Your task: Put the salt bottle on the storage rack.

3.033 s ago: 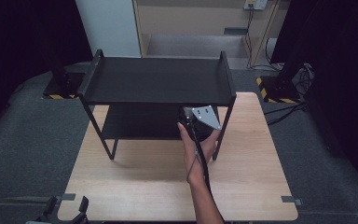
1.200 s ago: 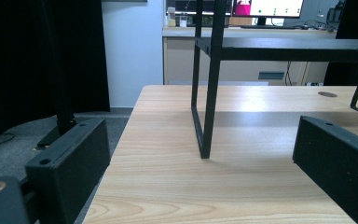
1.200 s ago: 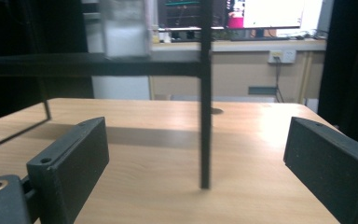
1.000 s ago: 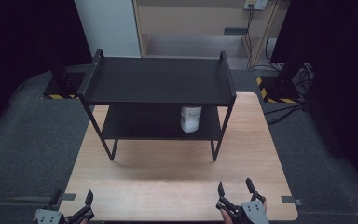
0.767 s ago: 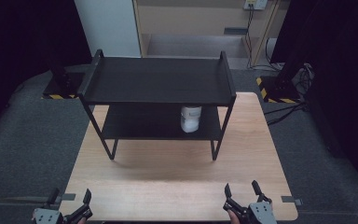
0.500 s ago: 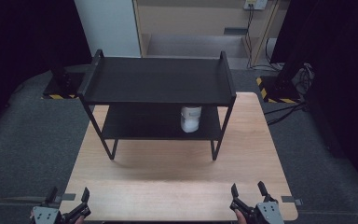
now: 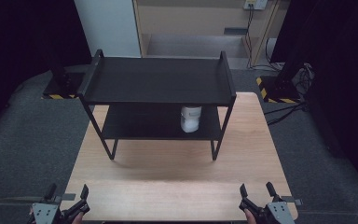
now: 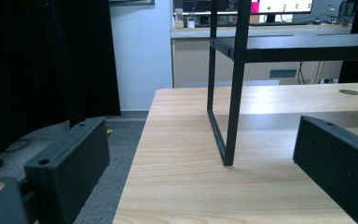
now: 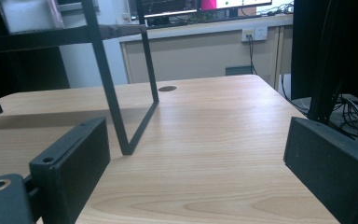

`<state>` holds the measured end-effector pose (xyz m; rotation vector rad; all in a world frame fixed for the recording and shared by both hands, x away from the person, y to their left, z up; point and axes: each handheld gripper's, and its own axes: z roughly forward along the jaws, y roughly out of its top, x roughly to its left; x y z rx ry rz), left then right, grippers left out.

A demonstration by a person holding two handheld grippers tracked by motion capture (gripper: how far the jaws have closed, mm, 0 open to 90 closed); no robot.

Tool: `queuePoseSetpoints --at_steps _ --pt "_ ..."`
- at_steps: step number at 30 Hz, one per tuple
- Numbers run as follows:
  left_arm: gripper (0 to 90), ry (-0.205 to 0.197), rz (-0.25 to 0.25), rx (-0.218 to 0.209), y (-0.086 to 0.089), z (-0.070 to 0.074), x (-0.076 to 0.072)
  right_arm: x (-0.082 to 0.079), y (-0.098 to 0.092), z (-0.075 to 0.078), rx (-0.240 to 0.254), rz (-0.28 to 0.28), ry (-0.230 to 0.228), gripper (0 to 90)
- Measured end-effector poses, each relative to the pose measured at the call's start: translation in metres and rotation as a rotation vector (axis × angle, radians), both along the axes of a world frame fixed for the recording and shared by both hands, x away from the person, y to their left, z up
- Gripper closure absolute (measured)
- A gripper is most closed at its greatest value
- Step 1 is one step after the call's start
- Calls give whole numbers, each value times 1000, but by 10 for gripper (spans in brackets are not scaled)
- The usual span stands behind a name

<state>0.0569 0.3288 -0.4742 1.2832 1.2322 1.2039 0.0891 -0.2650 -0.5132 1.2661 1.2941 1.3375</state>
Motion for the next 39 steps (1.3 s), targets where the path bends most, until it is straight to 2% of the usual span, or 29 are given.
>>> queuePoseSetpoints --at_steps 12,30,39 --pt "25 1 11 6 6 0 9 -1 -15 0 11 -11 -2 66" --pt "25 -6 12 0 6 0 8 -1 -13 -2 18 25 -7 66" --pt "25 -6 9 -4 6 -1 7 -1 -13 -1 22 24 -14 66"
